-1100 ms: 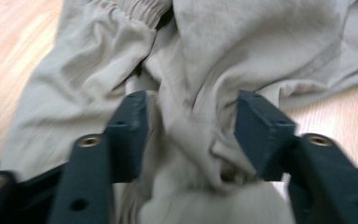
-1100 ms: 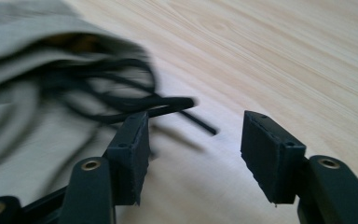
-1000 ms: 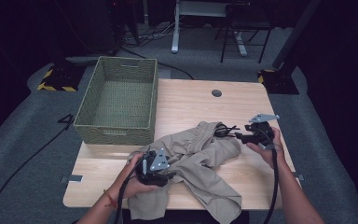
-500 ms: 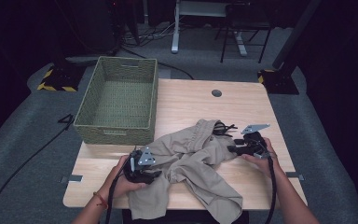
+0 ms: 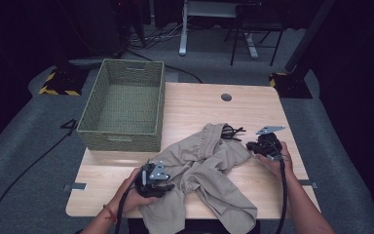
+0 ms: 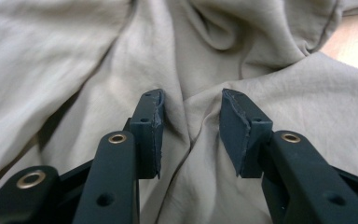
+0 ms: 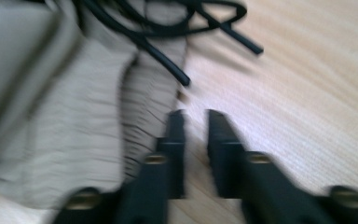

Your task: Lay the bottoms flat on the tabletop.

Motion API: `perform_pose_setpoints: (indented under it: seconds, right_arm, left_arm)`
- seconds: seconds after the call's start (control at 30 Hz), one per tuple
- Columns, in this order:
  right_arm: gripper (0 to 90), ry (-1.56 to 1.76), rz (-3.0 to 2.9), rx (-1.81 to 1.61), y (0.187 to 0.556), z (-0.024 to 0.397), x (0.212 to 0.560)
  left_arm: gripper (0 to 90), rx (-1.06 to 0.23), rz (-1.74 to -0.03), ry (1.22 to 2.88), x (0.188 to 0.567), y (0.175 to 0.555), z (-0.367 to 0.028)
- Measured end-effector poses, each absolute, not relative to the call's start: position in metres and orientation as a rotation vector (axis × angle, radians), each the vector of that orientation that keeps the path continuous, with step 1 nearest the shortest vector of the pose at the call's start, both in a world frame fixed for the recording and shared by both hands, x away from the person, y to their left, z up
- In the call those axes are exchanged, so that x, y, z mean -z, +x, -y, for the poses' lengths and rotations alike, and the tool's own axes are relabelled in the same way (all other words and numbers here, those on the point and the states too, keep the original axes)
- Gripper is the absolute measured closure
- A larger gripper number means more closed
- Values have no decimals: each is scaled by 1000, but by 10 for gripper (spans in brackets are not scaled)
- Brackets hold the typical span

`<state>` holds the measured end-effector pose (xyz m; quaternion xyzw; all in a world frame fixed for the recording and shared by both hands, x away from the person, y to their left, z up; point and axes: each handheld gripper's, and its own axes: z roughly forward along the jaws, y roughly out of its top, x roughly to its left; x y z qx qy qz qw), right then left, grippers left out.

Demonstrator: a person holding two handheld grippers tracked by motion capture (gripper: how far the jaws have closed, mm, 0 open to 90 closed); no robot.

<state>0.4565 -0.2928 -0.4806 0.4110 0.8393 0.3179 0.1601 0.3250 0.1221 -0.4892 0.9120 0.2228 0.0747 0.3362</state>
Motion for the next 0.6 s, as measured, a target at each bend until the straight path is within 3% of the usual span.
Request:
perform_pose_setpoints:
  seconds: [0.03, 0.3, 0.47, 0.6]
  right_arm:
    - [623, 1128, -2379, -956, 447, 289, 473]
    - [444, 941, -2340, -1020, 395, 281, 443]
    - [452, 907, -2324, -1051, 381, 283, 435]
    - [445, 892, -2415, -969, 385, 278, 453]
  left_arm:
    - [591, -190, -577, 2380, 489, 324, -117]
    - [535, -167, -486, 2409, 487, 322, -75]
    - [407, -243, -474, 2332, 467, 325, -71]
    - [403, -345, -533, 2269, 447, 344, -68]
